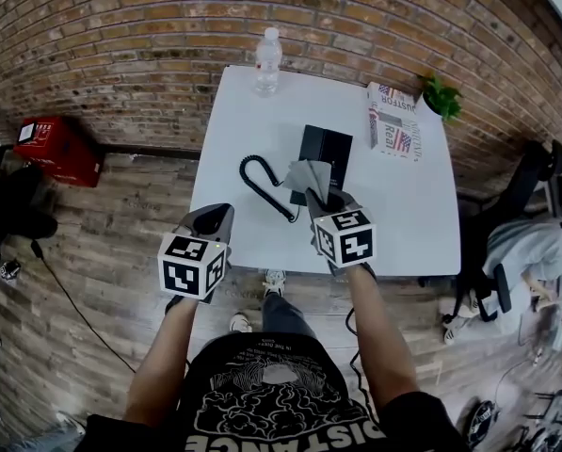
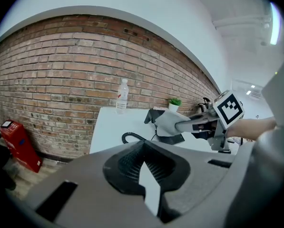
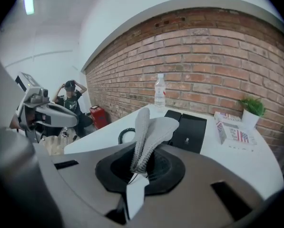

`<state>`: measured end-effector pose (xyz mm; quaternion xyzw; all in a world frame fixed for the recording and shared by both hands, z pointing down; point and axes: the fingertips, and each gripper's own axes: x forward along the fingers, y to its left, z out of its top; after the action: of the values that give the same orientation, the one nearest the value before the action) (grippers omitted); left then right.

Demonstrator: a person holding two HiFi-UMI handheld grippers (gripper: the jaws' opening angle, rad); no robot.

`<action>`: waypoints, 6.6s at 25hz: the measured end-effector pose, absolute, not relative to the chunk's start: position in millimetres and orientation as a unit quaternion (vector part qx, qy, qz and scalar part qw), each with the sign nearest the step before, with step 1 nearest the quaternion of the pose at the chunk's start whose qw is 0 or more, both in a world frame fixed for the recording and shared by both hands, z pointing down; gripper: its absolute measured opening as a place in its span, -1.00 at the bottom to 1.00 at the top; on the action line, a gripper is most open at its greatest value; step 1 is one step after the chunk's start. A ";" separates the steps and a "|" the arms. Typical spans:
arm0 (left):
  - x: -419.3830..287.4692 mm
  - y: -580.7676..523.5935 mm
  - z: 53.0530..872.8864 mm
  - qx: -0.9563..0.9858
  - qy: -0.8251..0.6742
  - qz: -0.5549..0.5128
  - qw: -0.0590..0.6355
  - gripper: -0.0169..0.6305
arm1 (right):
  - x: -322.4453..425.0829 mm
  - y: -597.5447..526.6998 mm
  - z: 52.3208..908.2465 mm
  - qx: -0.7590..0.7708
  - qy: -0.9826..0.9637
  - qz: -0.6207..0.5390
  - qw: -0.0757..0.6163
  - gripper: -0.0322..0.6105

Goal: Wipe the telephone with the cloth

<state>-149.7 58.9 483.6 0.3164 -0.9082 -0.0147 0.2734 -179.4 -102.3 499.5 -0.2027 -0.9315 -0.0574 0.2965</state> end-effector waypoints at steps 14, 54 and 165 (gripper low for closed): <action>-197.7 45.4 478.5 0.306 -0.914 -0.035 0.264 -0.93 | -271.5 -118.7 432.7 -0.216 -0.937 -0.122 0.244 -0.86; -222.7 72.3 496.9 0.255 -0.922 -0.057 0.284 -0.93 | -308.7 -78.2 517.5 -0.321 -0.833 -0.270 0.360 -0.86; -240.2 56.8 506.8 0.239 -0.923 -0.051 0.299 -0.93 | -339.2 -106.2 490.1 -0.333 -0.863 -0.170 0.340 -0.86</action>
<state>-240.2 56.8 506.8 0.2390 -0.9225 -0.0509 0.2987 -339.2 -106.2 490.1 -0.3325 -0.8631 -0.1704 0.3399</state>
